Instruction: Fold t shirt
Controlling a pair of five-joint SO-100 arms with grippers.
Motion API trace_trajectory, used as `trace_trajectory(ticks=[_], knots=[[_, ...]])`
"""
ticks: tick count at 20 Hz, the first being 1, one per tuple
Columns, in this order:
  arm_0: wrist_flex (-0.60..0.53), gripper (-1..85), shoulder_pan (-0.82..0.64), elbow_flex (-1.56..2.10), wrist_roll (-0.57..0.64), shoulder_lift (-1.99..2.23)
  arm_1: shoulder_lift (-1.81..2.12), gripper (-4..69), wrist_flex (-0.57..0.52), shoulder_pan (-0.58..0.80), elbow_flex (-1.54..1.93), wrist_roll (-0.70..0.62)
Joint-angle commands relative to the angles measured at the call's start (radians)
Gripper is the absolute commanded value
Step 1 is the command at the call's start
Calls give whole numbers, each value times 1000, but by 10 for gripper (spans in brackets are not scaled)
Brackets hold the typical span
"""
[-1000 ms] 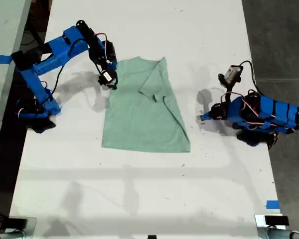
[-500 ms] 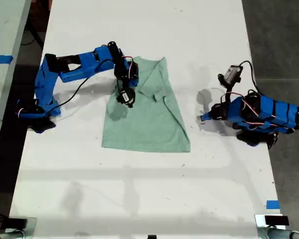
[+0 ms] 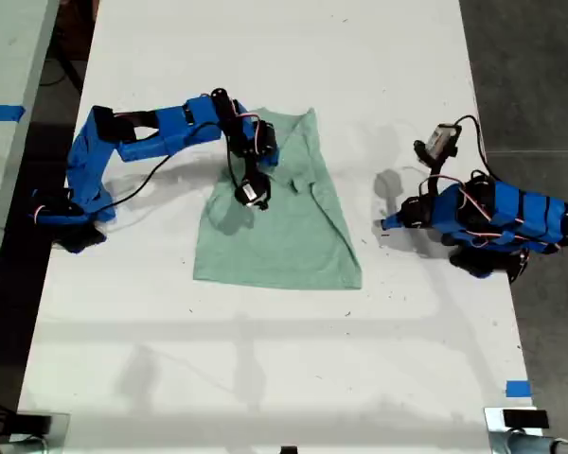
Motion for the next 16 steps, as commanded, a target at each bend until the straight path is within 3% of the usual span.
trace_trajectory(ticks=[1,3,5,8,11,13,16], knots=[[-58,94,40,-64,28,2,11,19,-17,-6,52,-3],[-75,203,66,-64,64,5,11,19,-17,-6,52,-6],[-52,241,63,-66,81,40,11,19,-17,-6,52,-8],[63,195,14,-61,77,155,11,19,-15,-8,52,-6],[229,50,-46,-12,17,362,11,19,-15,-8,52,-6],[322,41,-48,100,-31,525,11,19,-15,-9,52,-6],[267,44,-28,575,-107,879,11,19,-15,-9,52,-6]])
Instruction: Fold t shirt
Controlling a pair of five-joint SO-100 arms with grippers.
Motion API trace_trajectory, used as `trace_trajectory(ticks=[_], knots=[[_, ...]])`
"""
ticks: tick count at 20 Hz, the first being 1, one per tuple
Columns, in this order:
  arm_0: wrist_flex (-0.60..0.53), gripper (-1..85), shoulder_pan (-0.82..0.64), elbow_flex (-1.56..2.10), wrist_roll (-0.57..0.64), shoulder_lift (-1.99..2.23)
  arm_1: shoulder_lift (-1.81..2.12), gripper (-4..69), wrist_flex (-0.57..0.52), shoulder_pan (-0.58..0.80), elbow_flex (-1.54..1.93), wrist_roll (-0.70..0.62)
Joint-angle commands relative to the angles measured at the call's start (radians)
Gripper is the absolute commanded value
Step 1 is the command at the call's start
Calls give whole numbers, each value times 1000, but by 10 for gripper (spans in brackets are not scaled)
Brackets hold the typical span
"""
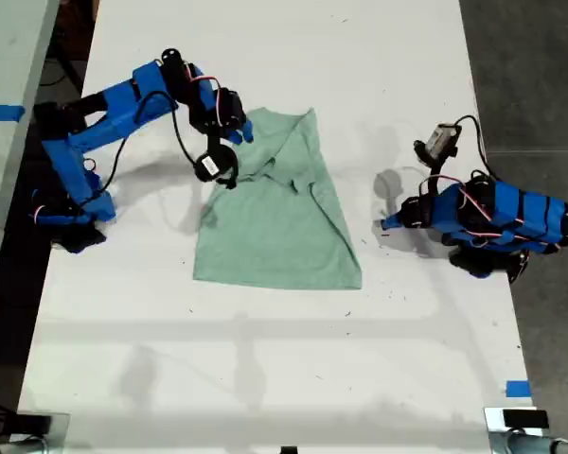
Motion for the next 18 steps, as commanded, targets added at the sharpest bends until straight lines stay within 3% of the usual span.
trace_trajectory(ticks=[1,4,10,16,17,18], knots=[[-83,56,-12,440,-54,413,11,19,-15,-9,52,-6],[-235,58,-3,894,-123,801,11,19,-15,-6,52,-6],[-623,12,123,1397,-261,914,11,19,-15,-5,52,-2],[-690,-2,71,1738,-256,1310,11,19,-15,-3,52,-2],[-663,-2,75,1821,-259,1462,11,19,-15,-5,52,-2],[-561,-2,75,1885,-261,1680,11,19,-15,-3,52,-2]])
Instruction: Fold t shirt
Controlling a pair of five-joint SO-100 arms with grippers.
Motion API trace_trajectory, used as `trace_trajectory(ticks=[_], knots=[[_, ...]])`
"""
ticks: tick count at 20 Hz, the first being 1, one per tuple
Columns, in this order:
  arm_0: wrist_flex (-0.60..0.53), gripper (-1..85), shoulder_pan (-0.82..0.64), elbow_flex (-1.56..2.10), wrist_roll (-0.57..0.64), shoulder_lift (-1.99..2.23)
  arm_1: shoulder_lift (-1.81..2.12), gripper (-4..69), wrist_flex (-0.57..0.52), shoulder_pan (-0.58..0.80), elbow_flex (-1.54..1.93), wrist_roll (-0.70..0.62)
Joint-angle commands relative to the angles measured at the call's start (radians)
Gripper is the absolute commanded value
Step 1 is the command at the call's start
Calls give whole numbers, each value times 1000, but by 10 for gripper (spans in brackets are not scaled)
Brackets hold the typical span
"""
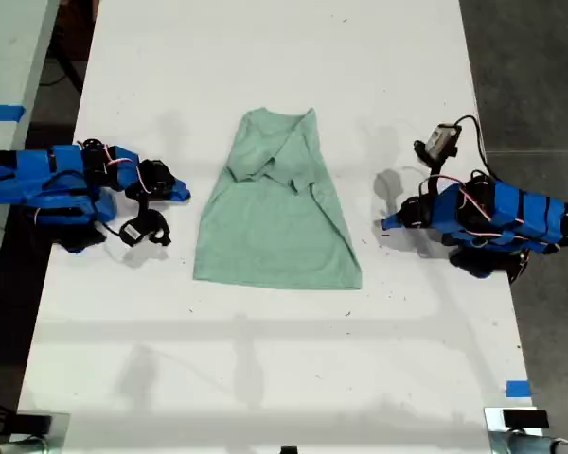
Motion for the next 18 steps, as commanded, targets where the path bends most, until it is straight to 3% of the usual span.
trace_trajectory(ticks=[1,18], knots=[[252,-2,-6,137,-14,589,11,19,-15,-3,52,-2],[262,-2,-15,133,17,580,11,19,-15,-11,52,-9]])
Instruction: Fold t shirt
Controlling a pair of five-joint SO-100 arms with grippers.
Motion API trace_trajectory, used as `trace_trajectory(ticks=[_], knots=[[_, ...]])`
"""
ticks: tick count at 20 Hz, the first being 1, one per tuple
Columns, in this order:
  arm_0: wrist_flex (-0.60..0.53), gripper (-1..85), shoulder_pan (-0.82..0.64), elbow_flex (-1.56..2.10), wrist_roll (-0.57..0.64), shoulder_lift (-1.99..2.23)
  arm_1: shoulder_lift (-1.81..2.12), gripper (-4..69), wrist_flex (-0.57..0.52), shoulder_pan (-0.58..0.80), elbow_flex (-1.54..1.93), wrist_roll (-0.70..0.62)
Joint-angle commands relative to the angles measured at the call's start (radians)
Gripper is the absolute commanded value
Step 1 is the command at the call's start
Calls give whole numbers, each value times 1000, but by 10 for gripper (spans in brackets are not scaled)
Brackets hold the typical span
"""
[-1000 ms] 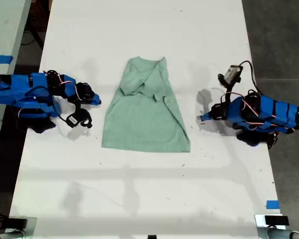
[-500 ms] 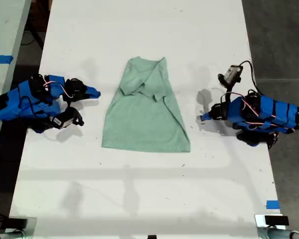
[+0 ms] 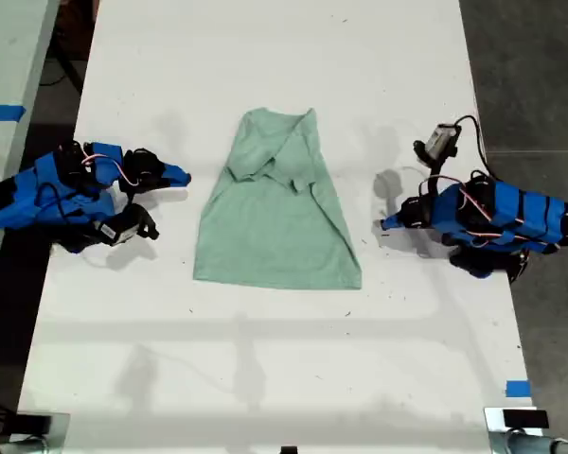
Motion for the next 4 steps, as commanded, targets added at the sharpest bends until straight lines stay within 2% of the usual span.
trace_trajectory(ticks=[1,4], knots=[[2,-2,-6,38,3,8,9,19,-14,-6,52,-15],[2,-2,-5,38,3,8,9,19,-14,3,52,-9]])
